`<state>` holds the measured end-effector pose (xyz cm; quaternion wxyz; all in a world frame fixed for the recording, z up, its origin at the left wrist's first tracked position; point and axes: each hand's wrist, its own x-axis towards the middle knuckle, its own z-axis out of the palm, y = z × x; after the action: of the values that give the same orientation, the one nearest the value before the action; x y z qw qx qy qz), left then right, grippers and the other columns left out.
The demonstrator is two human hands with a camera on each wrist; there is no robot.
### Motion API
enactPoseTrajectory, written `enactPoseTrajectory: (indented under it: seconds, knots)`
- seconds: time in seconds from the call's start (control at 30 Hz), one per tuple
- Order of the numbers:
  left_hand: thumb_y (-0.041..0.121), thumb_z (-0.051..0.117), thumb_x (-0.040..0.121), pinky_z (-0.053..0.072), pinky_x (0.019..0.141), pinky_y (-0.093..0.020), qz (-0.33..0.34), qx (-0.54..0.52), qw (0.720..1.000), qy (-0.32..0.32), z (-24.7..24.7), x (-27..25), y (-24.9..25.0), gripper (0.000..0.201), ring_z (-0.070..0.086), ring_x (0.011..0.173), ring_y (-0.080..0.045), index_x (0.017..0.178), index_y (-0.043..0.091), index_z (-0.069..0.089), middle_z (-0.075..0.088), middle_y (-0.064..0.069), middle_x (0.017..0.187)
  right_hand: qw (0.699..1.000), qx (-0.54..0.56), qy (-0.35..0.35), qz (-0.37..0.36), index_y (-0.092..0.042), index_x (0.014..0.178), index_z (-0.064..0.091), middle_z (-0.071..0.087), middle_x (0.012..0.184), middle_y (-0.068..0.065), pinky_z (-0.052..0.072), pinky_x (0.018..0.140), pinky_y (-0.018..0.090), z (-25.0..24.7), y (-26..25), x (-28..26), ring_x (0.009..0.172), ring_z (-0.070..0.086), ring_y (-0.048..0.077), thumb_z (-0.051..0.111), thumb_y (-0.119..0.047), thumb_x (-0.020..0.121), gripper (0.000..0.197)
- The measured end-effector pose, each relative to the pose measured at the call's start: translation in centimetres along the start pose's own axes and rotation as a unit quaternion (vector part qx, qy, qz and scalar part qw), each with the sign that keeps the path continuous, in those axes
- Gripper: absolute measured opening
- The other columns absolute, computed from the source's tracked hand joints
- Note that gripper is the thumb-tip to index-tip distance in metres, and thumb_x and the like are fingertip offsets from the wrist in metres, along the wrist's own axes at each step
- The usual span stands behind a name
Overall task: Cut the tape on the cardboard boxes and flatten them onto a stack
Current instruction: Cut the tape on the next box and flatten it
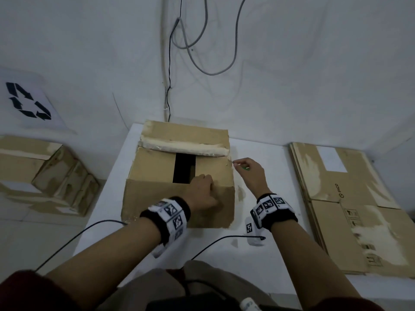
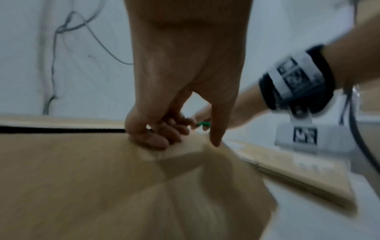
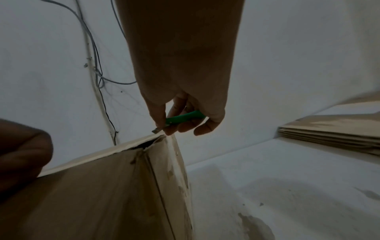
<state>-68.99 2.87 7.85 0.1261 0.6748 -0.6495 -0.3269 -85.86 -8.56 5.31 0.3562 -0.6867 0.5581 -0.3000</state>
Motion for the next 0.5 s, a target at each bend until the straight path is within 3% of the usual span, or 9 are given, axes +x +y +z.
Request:
enactPoseTrajectory:
  seconds: [0.1, 0.13, 0.2, 0.3, 0.37, 0.43, 0.47, 0.5]
  knots:
    - [0.034, 0.072, 0.083, 0.039, 0.055, -0.023, -0.079, -0.115, 0.981, -0.133, -3.4, 1.3, 1.5, 0.026, 0.048, 0.062, -0.013, 0.079, 0.014, 0.056, 0.052, 0.000, 0.072, 1.000, -0.012, 0.002, -0.003, -0.015, 0.094, 0.071, 0.067, 0.092, 0.001, 0.040, 0.067, 0.009, 0.0, -0.4, 0.7, 0.080, 0.056, 0.006, 0.070, -0.028, 0.088, 0.014]
    - [0.036, 0.070, 0.084, 0.038, 0.053, -0.021, -0.111, -0.120, 0.971, -0.173, -4.4, 1.9, 1.8, 0.029, 0.044, 0.055, -0.013, 0.072, 0.014, 0.055, 0.049, 0.000, 0.065, 1.000, -0.013, 0.004, -0.002, -0.016, 0.093, 0.070, 0.066, 0.087, 0.001, 0.040, 0.066, 0.012, 0.0, -0.6, 0.9, 0.078, 0.055, 0.007, 0.073, -0.031, 0.086, 0.016]
    - [0.036, 0.068, 0.087, 0.044, 0.059, -0.024, -0.157, -0.127, 0.956, -0.213, -5.7, 2.6, 2.6, 0.026, 0.049, 0.060, -0.015, 0.078, 0.014, 0.057, 0.054, -0.002, 0.073, 1.000, -0.024, 0.006, -0.002, -0.014, 0.091, 0.070, 0.062, 0.079, -0.002, 0.039, 0.064, 0.014, -0.1, -0.8, 1.4, 0.072, 0.053, 0.004, 0.075, -0.032, 0.084, 0.020]
    - [0.027, 0.064, 0.092, 0.047, 0.078, -0.031, -0.200, -0.252, 0.933, -0.163, -5.9, 5.2, 2.7, 0.024, 0.058, 0.087, -0.018, 0.106, 0.010, 0.057, 0.054, -0.006, 0.099, 0.999, -0.051, 0.005, -0.013, -0.014, 0.088, 0.070, 0.059, 0.074, -0.006, 0.038, 0.061, 0.018, -0.2, -0.8, 2.0, 0.069, 0.051, 0.003, 0.076, -0.029, 0.083, 0.017]
    - [0.019, 0.060, 0.094, 0.043, 0.076, -0.022, -0.231, -0.382, 0.892, -0.075, -6.2, 6.2, 2.7, 0.008, 0.049, 0.074, -0.012, 0.094, 0.018, 0.052, 0.046, -0.003, 0.093, 0.997, -0.068, 0.005, -0.021, -0.014, 0.086, 0.071, 0.057, 0.073, -0.007, 0.037, 0.060, 0.016, -0.2, -0.7, 2.4, 0.069, 0.051, 0.002, 0.076, -0.025, 0.083, 0.013]
    - [0.010, 0.061, 0.092, 0.037, 0.069, -0.006, -0.257, -0.496, 0.828, -0.054, -6.7, 7.1, 2.6, 0.036, 0.040, 0.070, -0.002, 0.091, 0.038, 0.038, 0.039, 0.007, 0.090, 0.997, -0.073, 0.006, -0.026, -0.010, 0.084, 0.072, 0.059, 0.072, -0.008, 0.037, 0.059, 0.012, -0.1, -0.6, 2.7, 0.068, 0.052, 0.000, 0.076, -0.018, 0.083, 0.009]
    - [0.007, 0.063, 0.090, 0.035, 0.068, -0.004, -0.222, -0.472, 0.852, -0.040, -6.0, 7.3, 2.8, 0.044, 0.044, 0.077, -0.003, 0.096, 0.039, 0.034, 0.039, 0.009, 0.093, 0.997, -0.069, 0.005, -0.028, -0.008, 0.082, 0.072, 0.062, 0.072, -0.007, 0.037, 0.060, 0.011, -0.2, -0.5, 2.9, 0.068, 0.053, -0.002, 0.077, -0.014, 0.082, 0.008]
    - [0.006, 0.064, 0.088, 0.035, 0.072, -0.006, -0.198, -0.517, 0.833, -0.004, -5.6, 8.2, 2.6, 0.047, 0.049, 0.090, -0.010, 0.102, 0.039, 0.033, 0.041, 0.008, 0.098, 0.997, -0.065, 0.003, -0.030, -0.005, 0.081, 0.073, 0.065, 0.074, -0.004, 0.038, 0.062, 0.011, -0.2, -0.4, 3.1, 0.068, 0.054, -0.002, 0.077, -0.011, 0.081, 0.007]
